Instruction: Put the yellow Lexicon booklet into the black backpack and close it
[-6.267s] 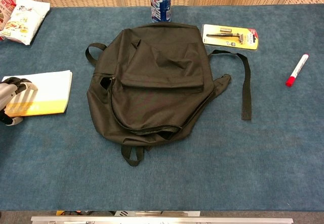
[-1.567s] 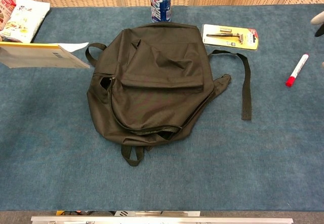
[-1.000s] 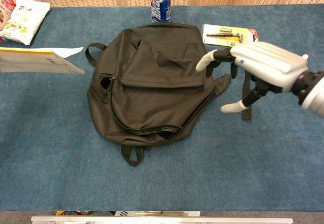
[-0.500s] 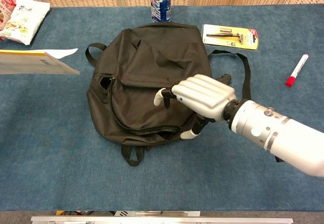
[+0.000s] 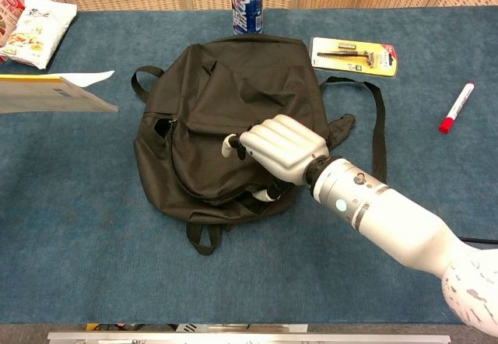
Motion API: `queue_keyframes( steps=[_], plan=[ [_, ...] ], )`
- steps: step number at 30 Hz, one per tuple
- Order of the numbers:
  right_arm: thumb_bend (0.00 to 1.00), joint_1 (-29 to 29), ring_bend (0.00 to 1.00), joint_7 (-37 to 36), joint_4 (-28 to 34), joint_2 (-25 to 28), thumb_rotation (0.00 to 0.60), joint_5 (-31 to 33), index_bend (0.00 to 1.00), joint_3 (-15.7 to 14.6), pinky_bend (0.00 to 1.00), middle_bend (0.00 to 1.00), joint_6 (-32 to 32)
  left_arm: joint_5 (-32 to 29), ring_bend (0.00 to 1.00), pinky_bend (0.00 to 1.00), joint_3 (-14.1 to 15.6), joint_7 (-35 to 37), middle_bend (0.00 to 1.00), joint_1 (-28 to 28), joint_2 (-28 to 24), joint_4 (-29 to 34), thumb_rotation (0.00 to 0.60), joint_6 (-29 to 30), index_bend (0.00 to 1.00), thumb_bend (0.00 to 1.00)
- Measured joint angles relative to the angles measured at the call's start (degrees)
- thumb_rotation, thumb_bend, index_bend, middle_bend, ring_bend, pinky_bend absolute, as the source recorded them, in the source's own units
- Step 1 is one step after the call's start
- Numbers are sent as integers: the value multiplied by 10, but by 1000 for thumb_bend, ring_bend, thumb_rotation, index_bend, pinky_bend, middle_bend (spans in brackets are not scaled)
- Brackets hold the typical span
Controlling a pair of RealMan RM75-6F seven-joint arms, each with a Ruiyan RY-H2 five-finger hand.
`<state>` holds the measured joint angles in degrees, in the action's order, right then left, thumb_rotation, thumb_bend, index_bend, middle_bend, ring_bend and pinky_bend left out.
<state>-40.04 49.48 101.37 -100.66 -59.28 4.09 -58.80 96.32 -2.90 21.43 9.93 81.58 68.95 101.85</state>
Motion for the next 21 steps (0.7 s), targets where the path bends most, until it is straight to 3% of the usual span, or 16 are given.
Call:
queue_keyframes(
  steps=[7, 13, 21],
  plan=[
    [822, -6, 483, -10, -23, -11, 600, 2, 563, 19, 746, 516, -26, 2, 417, 540, 0, 9, 491, -1, 9, -15, 600, 4, 536, 364],
    [853, -2, 540, -41, -29, -10, 600, -9, 600, 43, 811, 551, -56, 8, 417, 540, -3, 21, 491, 0, 22, -34, 600, 15, 536, 364],
    [854, 4, 554, -86, -4, 10, 600, -11, 612, 82, 824, 562, -85, 15, 417, 540, -5, 40, 491, 6, 49, -67, 600, 25, 537, 364]
  ],
)
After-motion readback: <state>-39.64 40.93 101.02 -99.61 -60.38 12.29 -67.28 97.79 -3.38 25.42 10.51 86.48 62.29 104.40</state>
